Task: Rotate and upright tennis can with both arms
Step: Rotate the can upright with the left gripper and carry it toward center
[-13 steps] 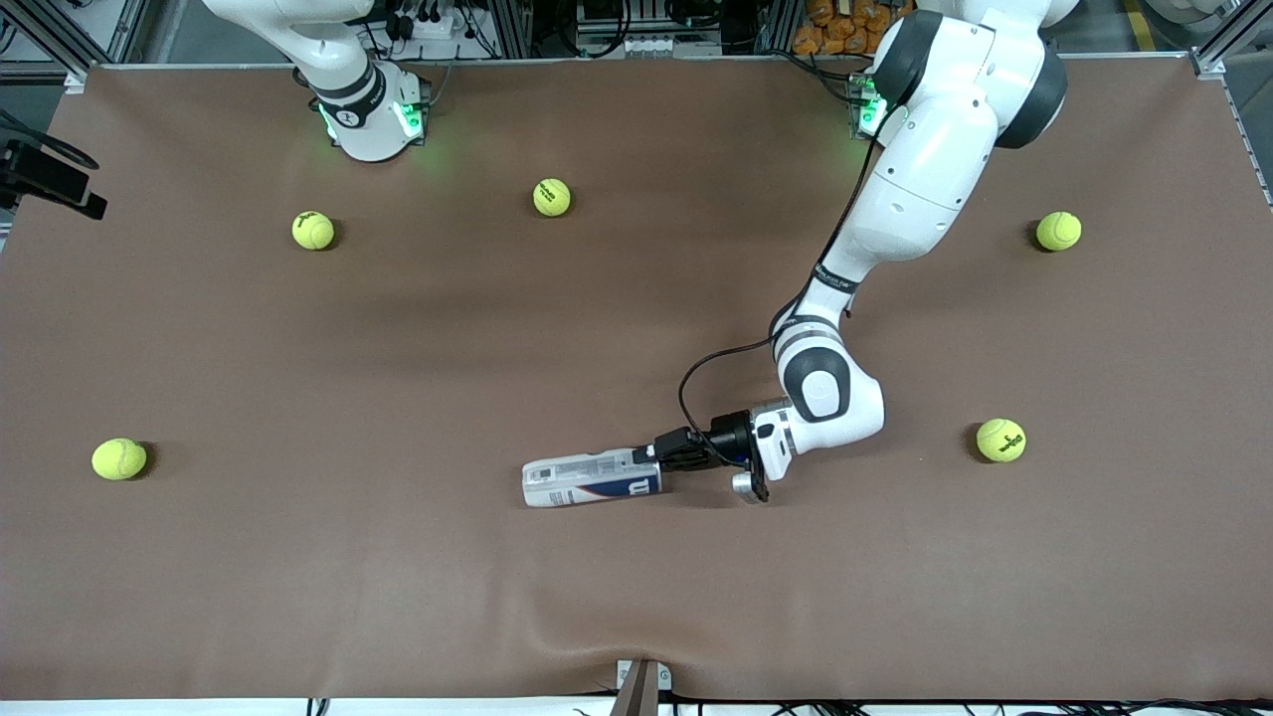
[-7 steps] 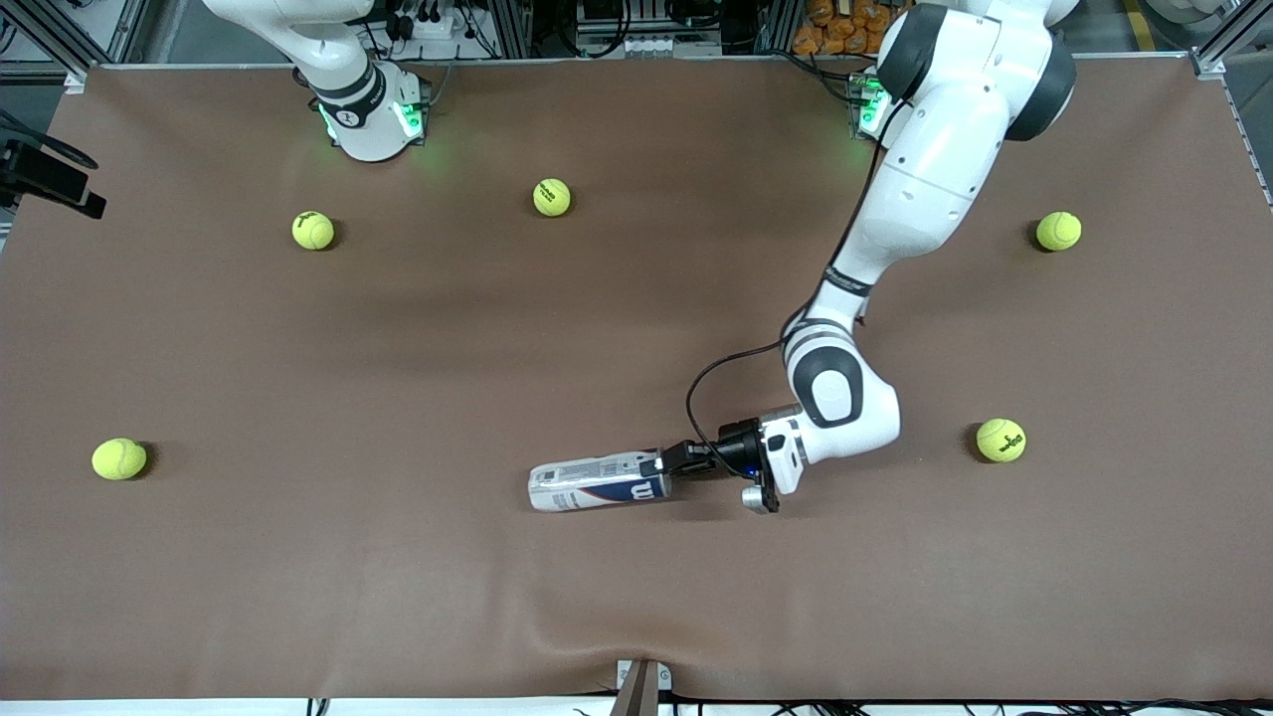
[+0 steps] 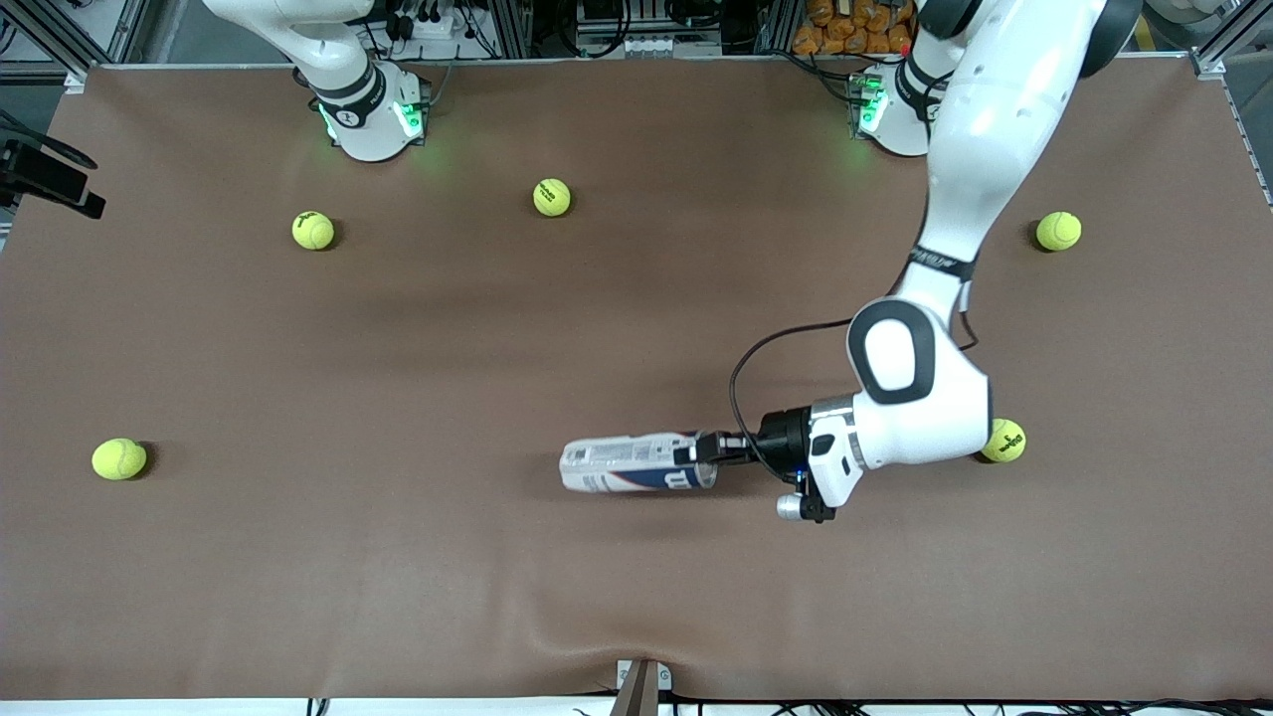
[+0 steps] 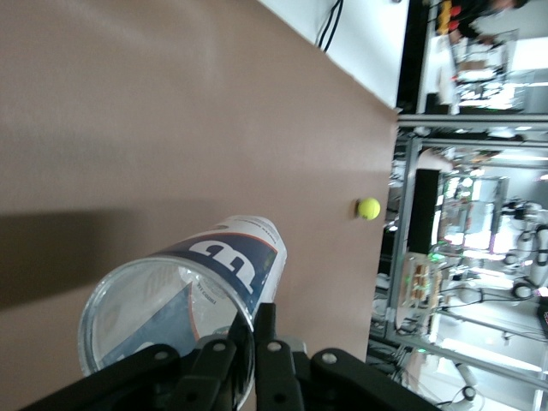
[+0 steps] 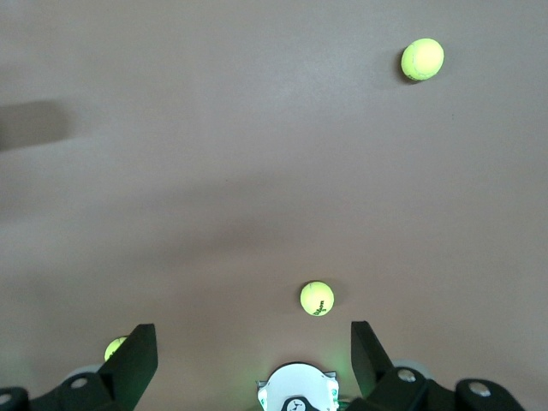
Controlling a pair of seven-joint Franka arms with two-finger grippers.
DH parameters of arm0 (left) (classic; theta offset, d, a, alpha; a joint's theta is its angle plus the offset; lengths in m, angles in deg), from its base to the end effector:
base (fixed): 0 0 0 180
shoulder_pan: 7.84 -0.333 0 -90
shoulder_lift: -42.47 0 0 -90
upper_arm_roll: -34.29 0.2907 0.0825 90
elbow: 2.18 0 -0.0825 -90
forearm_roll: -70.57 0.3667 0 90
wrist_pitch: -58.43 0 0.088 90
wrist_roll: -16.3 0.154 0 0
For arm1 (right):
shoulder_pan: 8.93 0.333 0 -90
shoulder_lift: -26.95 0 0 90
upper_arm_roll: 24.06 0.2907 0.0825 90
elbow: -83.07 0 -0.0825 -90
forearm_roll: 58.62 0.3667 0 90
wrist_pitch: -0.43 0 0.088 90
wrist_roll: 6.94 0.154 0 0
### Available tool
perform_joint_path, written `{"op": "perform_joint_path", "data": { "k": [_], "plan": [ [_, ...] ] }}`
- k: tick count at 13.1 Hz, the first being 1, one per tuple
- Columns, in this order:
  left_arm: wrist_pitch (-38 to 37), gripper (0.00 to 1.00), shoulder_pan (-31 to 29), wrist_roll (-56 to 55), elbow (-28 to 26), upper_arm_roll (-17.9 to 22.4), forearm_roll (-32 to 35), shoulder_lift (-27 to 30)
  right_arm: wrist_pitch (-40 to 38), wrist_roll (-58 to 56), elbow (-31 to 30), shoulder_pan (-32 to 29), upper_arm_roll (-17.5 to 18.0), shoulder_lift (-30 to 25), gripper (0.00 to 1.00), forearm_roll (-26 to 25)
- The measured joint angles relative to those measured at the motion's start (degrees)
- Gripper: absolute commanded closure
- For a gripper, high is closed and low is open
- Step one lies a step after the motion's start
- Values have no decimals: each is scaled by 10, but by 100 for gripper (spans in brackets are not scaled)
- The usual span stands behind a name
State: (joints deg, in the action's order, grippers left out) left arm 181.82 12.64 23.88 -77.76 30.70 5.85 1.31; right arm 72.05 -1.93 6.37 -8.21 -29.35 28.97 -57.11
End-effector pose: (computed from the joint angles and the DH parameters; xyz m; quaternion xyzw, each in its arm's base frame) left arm 0.6549 -0.3605 0.3082 0.8750 0.0382 -0.0218 0.4821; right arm 0.5032 -0.0347 0.6097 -0.9948 0.0800 0.0619 0.0109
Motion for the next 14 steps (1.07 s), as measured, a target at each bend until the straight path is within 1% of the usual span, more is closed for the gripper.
{"op": "perform_joint_path", "data": {
  "k": [3, 6, 8, 11, 12, 14],
  "plan": [
    [-20, 100, 11, -148, -1, -6, 137, 50, 0, 0, 0, 0, 0, 0, 0, -1],
    [-47, 100, 30, -257, -3, -15, 252, 85, 0, 0, 0, -2, -2, 0, 0, -2],
    [-55, 100, 60, -340, -4, -18, 342, 99, -1, 0, 0, -7, -3, 0, 0, -2],
    [-70, 100, 130, -484, -6, -21, 489, 106, -2, 0, 0, -9, -3, 0, 0, -2],
    [-84, 100, 151, -514, -7, -21, 522, 106, -2, 0, 0, -9, -3, 0, 0, -2],
    [-120, 100, 176, -534, -10, -20, 575, 106, -2, 0, 0, -9, -3, 0, 0, -2]
  ]
}}
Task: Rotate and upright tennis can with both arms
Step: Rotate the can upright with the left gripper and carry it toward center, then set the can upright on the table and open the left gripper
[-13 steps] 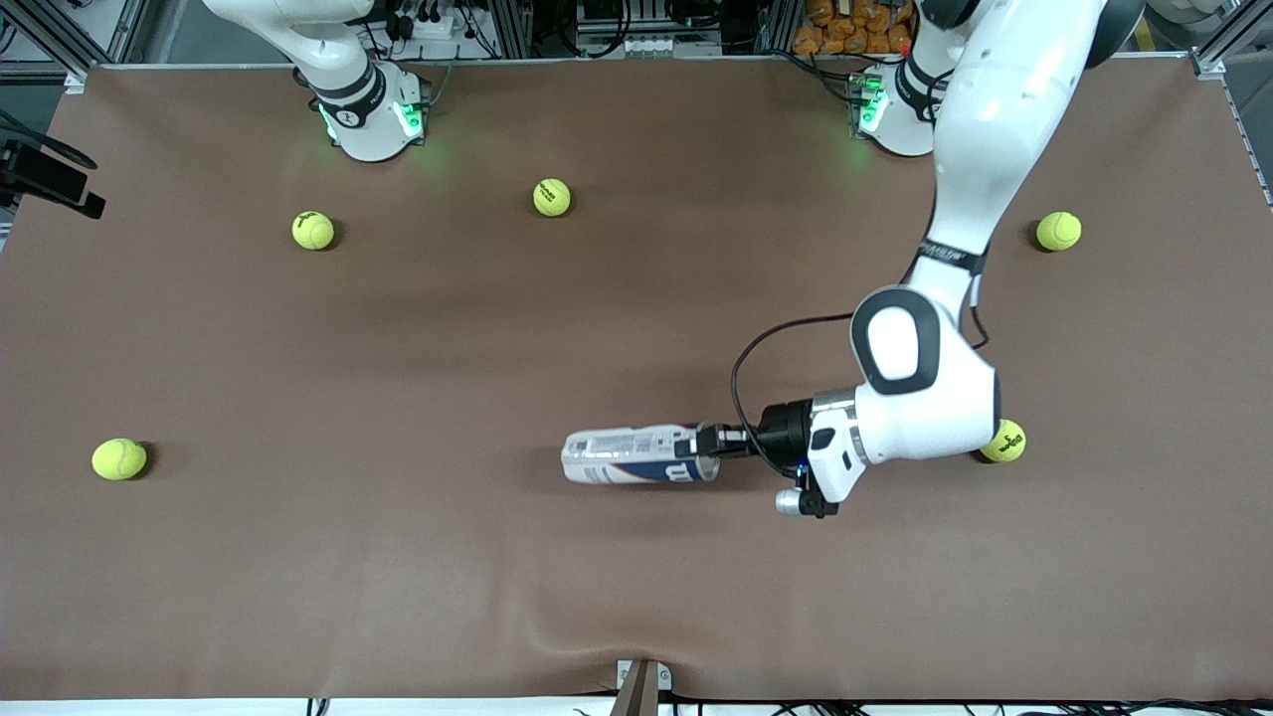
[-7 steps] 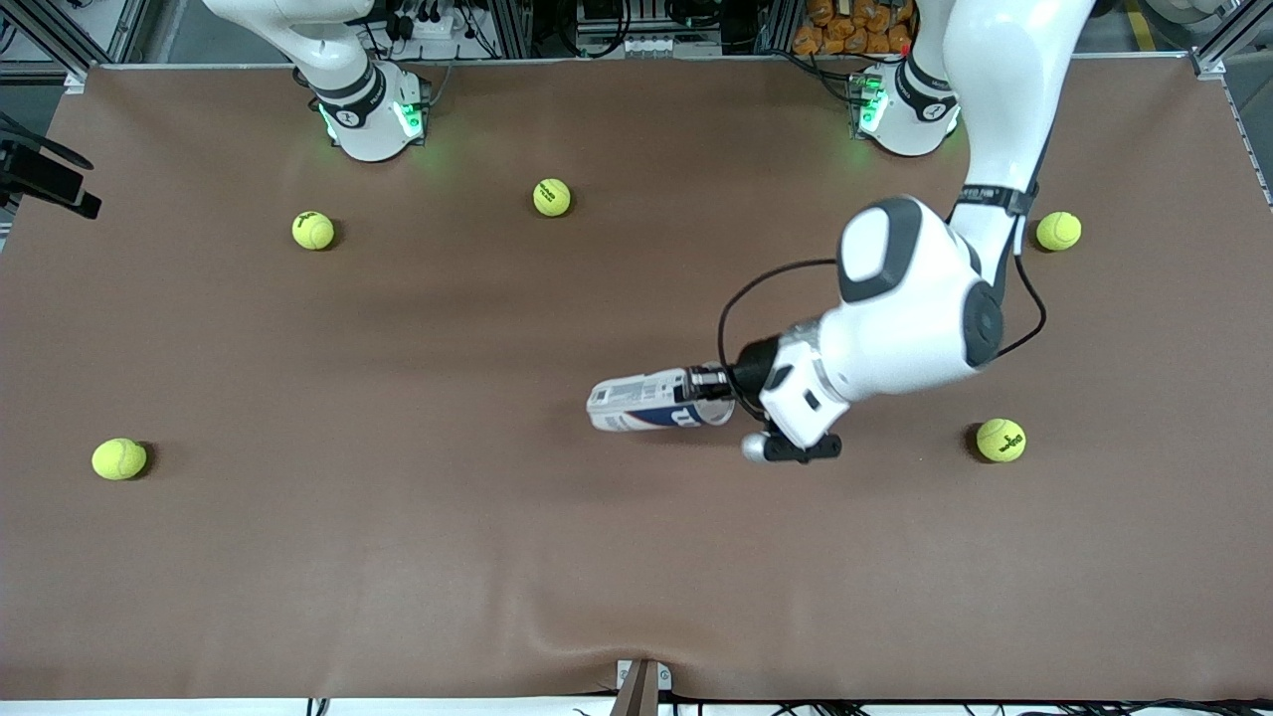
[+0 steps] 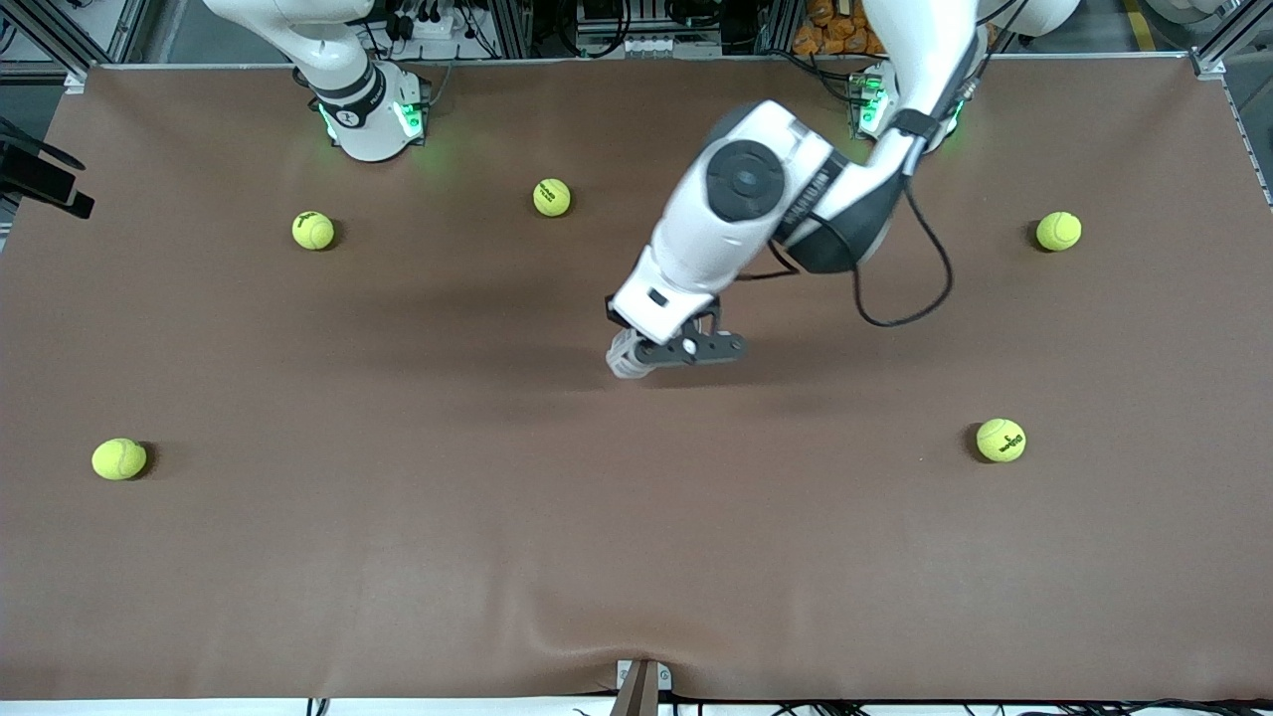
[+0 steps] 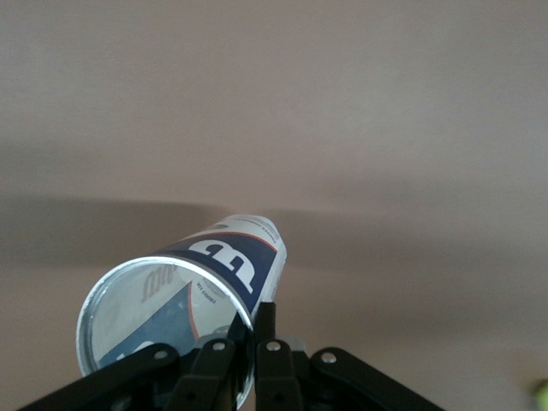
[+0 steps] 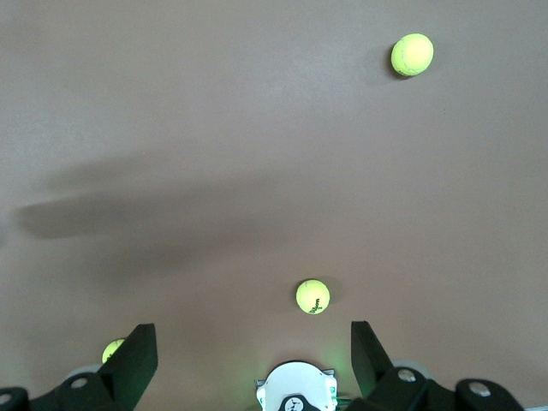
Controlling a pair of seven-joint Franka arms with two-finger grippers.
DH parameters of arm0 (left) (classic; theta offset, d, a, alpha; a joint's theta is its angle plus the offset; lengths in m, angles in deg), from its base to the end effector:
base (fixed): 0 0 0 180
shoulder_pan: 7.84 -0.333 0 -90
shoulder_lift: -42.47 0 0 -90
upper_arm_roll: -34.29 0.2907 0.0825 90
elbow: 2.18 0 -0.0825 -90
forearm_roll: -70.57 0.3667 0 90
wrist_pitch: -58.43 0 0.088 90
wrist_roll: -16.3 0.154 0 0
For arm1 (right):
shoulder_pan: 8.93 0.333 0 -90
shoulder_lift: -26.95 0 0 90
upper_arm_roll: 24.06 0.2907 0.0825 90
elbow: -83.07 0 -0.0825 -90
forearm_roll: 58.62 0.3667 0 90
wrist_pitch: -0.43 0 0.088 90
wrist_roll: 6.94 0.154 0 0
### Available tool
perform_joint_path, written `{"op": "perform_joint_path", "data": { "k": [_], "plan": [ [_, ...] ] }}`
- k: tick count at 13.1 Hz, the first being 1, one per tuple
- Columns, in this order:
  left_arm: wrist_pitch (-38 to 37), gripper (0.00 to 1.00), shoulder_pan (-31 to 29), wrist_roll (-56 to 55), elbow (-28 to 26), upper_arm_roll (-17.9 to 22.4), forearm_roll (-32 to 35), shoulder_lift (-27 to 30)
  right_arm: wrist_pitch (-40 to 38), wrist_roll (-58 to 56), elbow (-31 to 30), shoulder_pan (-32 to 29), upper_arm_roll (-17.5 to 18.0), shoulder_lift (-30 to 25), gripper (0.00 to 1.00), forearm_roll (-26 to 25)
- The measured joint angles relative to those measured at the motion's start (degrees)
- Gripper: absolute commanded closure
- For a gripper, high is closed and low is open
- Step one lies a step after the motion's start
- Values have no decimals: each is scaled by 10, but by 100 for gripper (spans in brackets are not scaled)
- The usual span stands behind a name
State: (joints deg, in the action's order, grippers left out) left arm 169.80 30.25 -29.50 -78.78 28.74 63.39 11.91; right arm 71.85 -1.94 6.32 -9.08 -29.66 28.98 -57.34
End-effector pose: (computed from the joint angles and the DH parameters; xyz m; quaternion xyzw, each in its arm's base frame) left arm 0.4994 -0.4803 0.3678 0.9947 0.0469 -0.0319 0.0858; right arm 0.5018 -0.0456 0.6090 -0.9938 0.0907 0.0640 0.0095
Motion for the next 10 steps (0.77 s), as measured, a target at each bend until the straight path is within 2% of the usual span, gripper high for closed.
{"op": "perform_joint_path", "data": {
  "k": [3, 7, 8, 9, 10],
  "plan": [
    [-37, 100, 20, -14, -11, 1, 52, -4, 0, 0, 0, 0, 1, 0, 0, 0],
    [-38, 100, 33, -50, -17, 2, 62, -28, 0, 0, 0, 1, 5, 0, 0, -9],
    [-37, 83, 36, -52, -17, 3, 62, -36, 0, 0, 0, 2, 6, 0, 0, -10],
    [-36, 35, 39, -56, -17, 5, 62, -41, 0, 0, 0, 2, 7, 0, 0, -10],
    [-36, 0, 40, -66, -17, 5, 62, -43, 0, 0, 0, 2, 7, 0, 0, -10]
  ]
}}
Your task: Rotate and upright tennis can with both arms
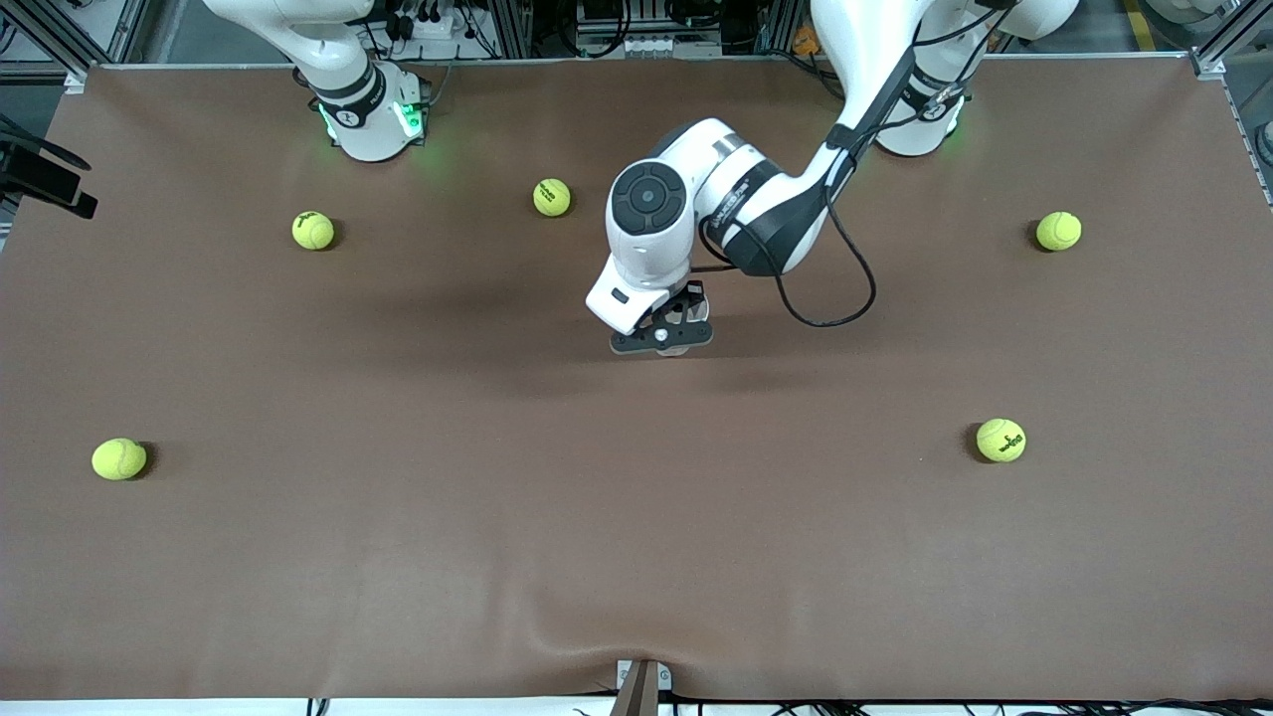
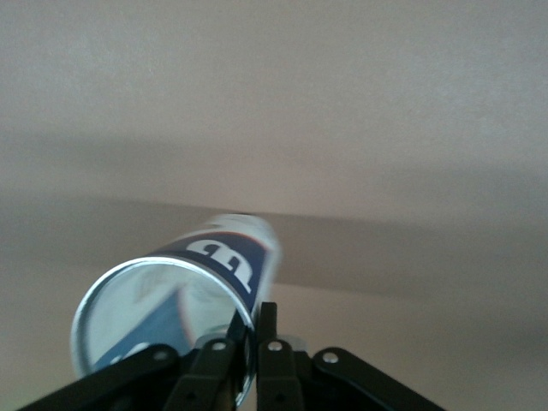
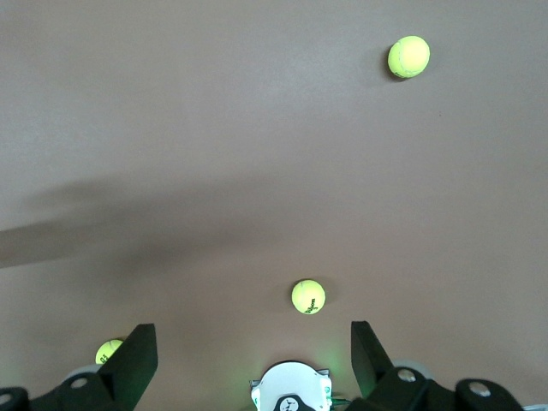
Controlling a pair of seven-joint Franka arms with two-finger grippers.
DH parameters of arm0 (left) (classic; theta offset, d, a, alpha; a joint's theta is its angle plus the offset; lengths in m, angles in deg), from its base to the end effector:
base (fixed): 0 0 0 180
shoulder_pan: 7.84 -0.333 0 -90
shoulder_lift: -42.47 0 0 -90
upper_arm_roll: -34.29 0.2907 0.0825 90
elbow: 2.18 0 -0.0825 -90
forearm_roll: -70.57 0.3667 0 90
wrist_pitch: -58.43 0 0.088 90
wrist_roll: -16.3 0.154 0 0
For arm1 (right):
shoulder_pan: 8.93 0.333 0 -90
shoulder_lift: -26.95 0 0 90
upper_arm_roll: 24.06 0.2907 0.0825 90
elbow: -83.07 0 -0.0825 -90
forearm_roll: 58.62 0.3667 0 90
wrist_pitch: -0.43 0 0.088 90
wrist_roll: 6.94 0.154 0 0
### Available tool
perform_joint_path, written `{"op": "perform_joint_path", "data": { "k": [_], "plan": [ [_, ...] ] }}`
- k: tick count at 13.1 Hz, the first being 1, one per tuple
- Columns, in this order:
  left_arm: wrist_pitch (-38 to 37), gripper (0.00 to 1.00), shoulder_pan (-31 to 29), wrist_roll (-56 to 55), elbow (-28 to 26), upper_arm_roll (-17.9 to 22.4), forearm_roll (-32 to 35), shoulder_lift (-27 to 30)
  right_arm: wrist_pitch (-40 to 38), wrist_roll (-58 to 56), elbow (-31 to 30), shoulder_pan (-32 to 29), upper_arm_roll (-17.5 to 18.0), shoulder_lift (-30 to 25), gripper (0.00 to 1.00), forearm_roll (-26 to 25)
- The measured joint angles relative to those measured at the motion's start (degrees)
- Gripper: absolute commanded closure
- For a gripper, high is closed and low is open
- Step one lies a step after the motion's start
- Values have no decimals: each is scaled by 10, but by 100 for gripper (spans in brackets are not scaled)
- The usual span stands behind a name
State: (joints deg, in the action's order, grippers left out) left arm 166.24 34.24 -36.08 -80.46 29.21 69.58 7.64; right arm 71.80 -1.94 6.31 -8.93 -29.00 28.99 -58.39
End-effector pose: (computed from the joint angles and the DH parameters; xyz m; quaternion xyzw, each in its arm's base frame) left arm 0.4652 -0.4917 0.2964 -0.9969 -0.0552 0.0549 0.0127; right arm 0.5021 -0.0418 0.6087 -0.9942 0.0860 0.0647 0.0004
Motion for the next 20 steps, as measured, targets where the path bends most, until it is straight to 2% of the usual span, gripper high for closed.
{"op": "perform_joint_path", "data": {
  "k": [5, 7, 11, 14, 20],
  "plan": [
    [0, 0, 1, -26, 21, 0, 0, 18, 0, 0, 0, -3, 0, 0, 0, -2],
    [-8, 0, -1, -27, 24, 2, 0, 45, 0, 0, 0, -6, 10, 0, 0, -2],
    [-76, 0, -20, -27, 27, 23, 2, 113, 0, 0, 0, -17, 29, 0, 0, -3],
    [-121, 0, -87, 3, 28, 27, 3, 163, 0, 0, -1, -18, 30, 0, 0, -4],
    [-212, 0, -228, 205, 24, 27, 3, 242, -4, 0, -8, -19, 31, 0, 0, -4]
  ]
}}
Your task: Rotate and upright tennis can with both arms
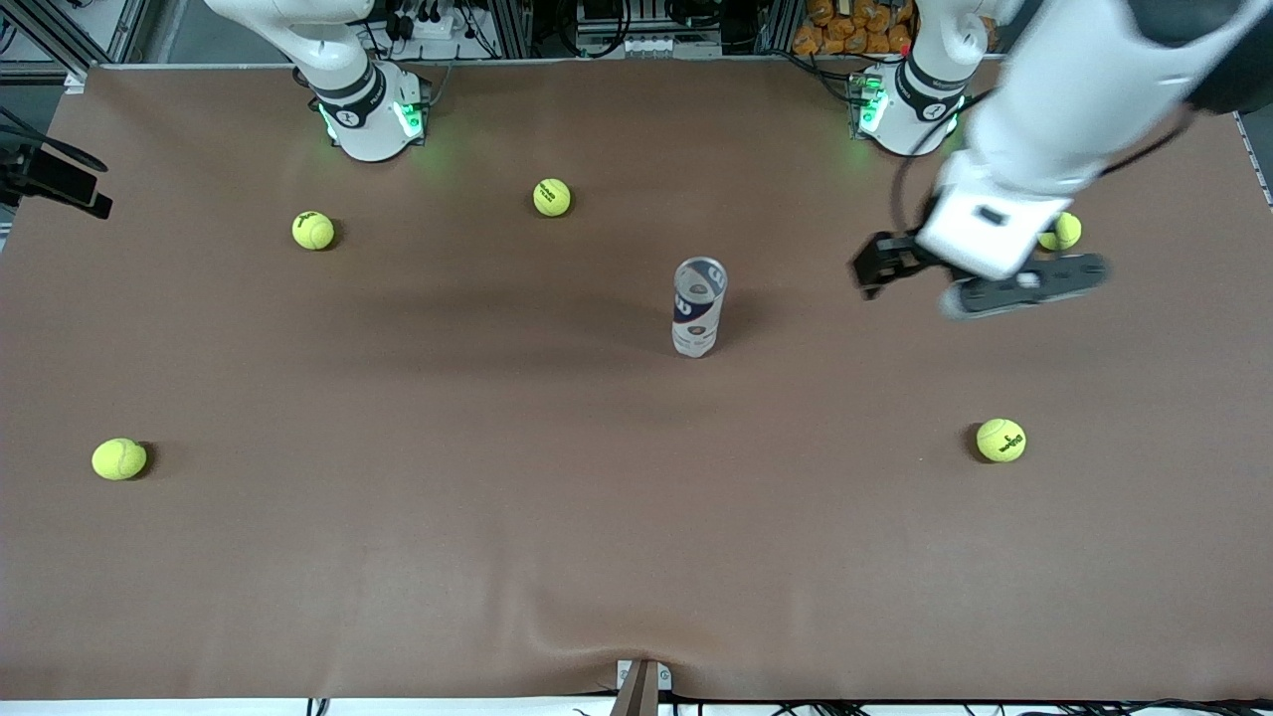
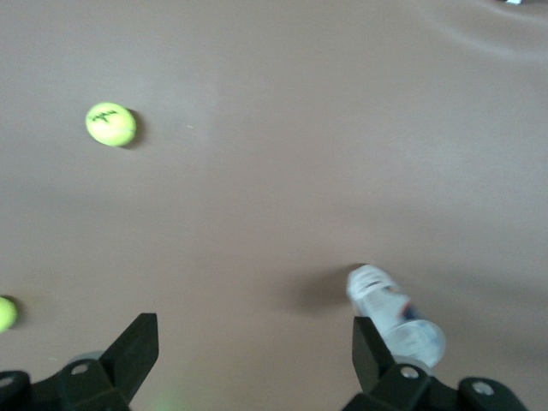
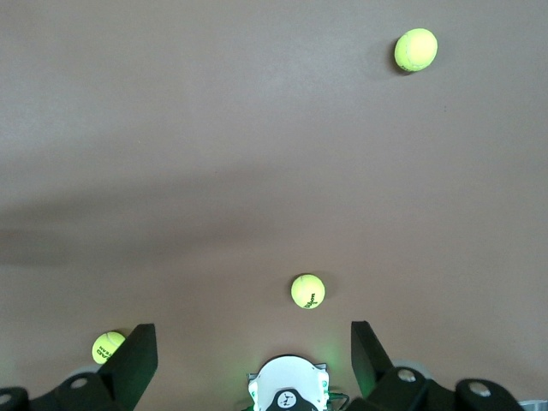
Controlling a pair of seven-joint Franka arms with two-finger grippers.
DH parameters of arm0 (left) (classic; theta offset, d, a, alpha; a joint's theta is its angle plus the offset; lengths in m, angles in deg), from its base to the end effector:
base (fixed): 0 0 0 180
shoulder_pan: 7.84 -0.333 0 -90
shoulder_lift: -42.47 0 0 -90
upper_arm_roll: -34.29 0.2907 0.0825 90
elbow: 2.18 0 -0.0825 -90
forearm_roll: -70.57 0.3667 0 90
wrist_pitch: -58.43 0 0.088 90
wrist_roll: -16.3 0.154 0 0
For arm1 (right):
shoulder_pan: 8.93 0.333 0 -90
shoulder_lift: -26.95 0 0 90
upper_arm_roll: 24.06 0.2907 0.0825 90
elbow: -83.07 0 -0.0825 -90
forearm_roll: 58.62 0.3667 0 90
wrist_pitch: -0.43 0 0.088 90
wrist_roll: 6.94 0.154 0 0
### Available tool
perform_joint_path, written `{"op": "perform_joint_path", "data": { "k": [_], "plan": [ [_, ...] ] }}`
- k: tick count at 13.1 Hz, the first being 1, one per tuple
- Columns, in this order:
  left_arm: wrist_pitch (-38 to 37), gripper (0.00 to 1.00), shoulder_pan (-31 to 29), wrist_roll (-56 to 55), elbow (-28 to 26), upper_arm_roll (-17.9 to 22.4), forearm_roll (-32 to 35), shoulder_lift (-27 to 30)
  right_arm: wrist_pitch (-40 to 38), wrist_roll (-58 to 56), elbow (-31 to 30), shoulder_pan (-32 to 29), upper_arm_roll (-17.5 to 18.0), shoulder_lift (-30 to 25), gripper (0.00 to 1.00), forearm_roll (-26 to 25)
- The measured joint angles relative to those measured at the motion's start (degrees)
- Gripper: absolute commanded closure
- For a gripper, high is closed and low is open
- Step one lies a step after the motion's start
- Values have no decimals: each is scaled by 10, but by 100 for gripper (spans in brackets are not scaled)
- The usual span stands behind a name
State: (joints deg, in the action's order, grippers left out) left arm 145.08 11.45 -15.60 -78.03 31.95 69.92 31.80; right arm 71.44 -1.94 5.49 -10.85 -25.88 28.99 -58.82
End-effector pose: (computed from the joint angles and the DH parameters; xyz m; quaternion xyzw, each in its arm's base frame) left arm 0.5432 -0.2151 0.5543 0.9959 0.0895 -0.0032 0.0090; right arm 0.5015 -0.0331 0.6024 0.9942 -0.0765 -0.0750 0.0031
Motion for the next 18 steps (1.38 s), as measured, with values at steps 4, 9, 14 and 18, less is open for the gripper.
{"op": "perform_joint_path", "data": {
  "k": [4, 9, 14, 18],
  "plan": [
    [-5, 0, -74, 106, -26, -1, 0, 27, 2, 0, -1, 0, 1, 0, 0, 0],
    [-5, 0, -118, 157, -45, -1, 0, 57, 4, 0, -2, 0, 2, 0, 0, 0],
    [-5, 0, -155, 219, -53, 0, 0, 72, 7, 0, -2, 0, 3, 0, 0, -1],
    [-11, 0, -170, 236, -52, 3, 0, 76, 7, 0, -2, 0, 3, 0, 0, -1]
  ]
}}
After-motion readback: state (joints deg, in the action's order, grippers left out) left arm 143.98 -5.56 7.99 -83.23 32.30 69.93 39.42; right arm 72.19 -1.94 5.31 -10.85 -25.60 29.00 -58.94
